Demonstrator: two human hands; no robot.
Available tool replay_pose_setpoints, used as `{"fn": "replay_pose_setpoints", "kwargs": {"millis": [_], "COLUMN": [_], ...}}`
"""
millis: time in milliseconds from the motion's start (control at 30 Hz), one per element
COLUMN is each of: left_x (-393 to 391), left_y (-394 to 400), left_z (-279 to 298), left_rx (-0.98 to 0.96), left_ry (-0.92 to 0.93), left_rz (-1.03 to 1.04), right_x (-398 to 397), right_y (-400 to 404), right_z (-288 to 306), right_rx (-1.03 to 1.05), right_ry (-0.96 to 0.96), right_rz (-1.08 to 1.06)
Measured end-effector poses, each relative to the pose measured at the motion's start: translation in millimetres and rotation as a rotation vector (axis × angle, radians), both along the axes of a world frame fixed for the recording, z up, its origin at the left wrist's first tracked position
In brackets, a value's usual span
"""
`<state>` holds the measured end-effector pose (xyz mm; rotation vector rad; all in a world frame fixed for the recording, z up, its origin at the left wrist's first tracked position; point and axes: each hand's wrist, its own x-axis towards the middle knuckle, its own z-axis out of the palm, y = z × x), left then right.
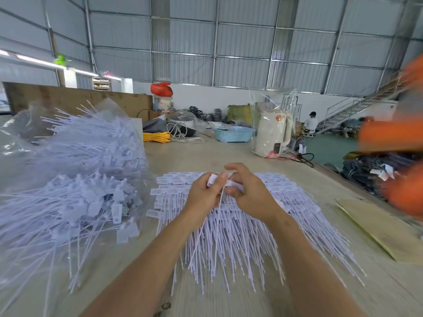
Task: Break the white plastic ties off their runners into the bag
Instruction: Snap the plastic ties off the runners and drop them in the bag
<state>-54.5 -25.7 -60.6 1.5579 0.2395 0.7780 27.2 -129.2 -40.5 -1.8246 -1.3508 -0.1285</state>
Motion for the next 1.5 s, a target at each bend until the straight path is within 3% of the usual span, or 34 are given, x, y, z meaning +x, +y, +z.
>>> {"fn": "replay_pose_setpoints", "kwargs": {"millis": [133,267,533,667,800,867,933,1033,1100,1200,1333,1433,1500], "left_x": [2.2,1.8,0.1,-2.7,-18.6,-28.6,-36.5,-48.9,-60.4,-84.8,-130.5,-156.6,-167.7], "left_y": [3.2,-0.4,6.0,5.9,4.7,0.9,-1.1,6.2,22.3,63.7,128.1,157.9,166.9], "left_z": [-2.0,-2.9,3.0,7.0,22.9,38.7,57.4,81.5,91.8,94.1,70.6,44.7,31.1], "left_rx": [0.1,0.008,0.164,0.201,0.104,0.02,-0.05,0.201,0.551,0.962,0.982,1.001,0.915], "left_ry": [-0.026,-0.021,0.165,0.254,0.379,0.306,0.118,0.013,0.108,0.479,0.929,1.134,1.198], "left_rz": [0.108,0.054,0.126,0.153,-0.035,-0.132,-0.081,0.168,0.419,0.712,0.798,0.838,0.794], "right_x": [2.8,4.8,-1.0,-4.4,6.9,20.5,30.6,30.5,26.9,24.4,18.7,14.2,13.0], "right_y": [0.7,0.1,0.3,2.4,-5.7,-15.3,-20.4,-14.5,-9.2,-7.5,-7.3,-8.1,-8.4], "right_z": [-2.3,-6.0,-5.9,-5.8,-3.9,-4.1,-6.6,-10.6,-10.1,-8.4,-8.8,-7.7,-7.3], "right_rx": [0.001,-0.117,-0.081,-0.188,-0.143,-0.067,0.013,0.04,0.037,0.015,0.003,0.024,0.02], "right_ry": [-0.022,-0.084,-0.187,-0.381,-0.437,-0.318,-0.193,-0.218,-0.245,-0.278,-0.271,-0.274,-0.259], "right_rz": [-0.104,-0.089,-0.026,-0.097,-0.196,-0.273,-0.302,-0.297,-0.273,-0.242,-0.22,-0.214,-0.215]}}
